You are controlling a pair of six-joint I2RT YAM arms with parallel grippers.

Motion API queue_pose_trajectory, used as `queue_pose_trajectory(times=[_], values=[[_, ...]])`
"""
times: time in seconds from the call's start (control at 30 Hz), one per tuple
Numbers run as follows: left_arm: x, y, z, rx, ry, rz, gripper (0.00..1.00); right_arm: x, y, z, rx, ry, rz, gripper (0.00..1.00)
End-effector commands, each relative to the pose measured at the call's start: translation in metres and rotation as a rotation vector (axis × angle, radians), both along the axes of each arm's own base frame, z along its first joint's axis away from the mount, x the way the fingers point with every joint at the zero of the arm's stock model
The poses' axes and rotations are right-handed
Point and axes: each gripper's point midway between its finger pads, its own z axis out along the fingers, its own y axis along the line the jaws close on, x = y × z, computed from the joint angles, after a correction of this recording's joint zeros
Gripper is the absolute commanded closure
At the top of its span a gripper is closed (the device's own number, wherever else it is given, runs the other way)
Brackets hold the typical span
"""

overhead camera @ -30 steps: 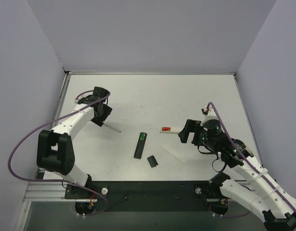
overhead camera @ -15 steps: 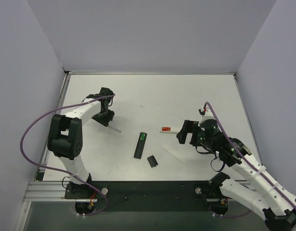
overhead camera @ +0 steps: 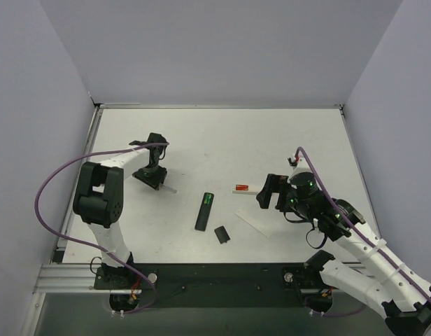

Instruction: Unload the batteries from the remote control

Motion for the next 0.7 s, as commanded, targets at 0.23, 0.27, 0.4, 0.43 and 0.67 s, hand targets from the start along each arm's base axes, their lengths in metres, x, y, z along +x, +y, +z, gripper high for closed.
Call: queue_pose_trajectory(times=[0.23,0.27,0.4,0.43,0.67], values=[[-0.034,0.001,-0.014,-0.048,0.08,0.106,0.86,0.005,0.009,0.014,0.013,-0.036,0.032,0.05],[-0.033,-0.001,-0.012,-0.064,0.07,0.097,0.89,0.006,0.012,0.015,0.023,-0.053,0.049,0.05],[-0.026,-0.02,0.012,-0.167,0.011,0.014,0.99,0.018,0.023,0.006,0.06,-0.178,0.103,0.12],[-0.031,-0.031,0.016,-0.231,0.016,-0.026,1.0,0.026,0.037,0.025,0.138,-0.274,0.136,0.14],[-0.03,-0.072,0.057,-0.476,-0.217,-0.192,1.0,0.04,0.072,0.059,0.274,-0.582,0.281,0.26]])
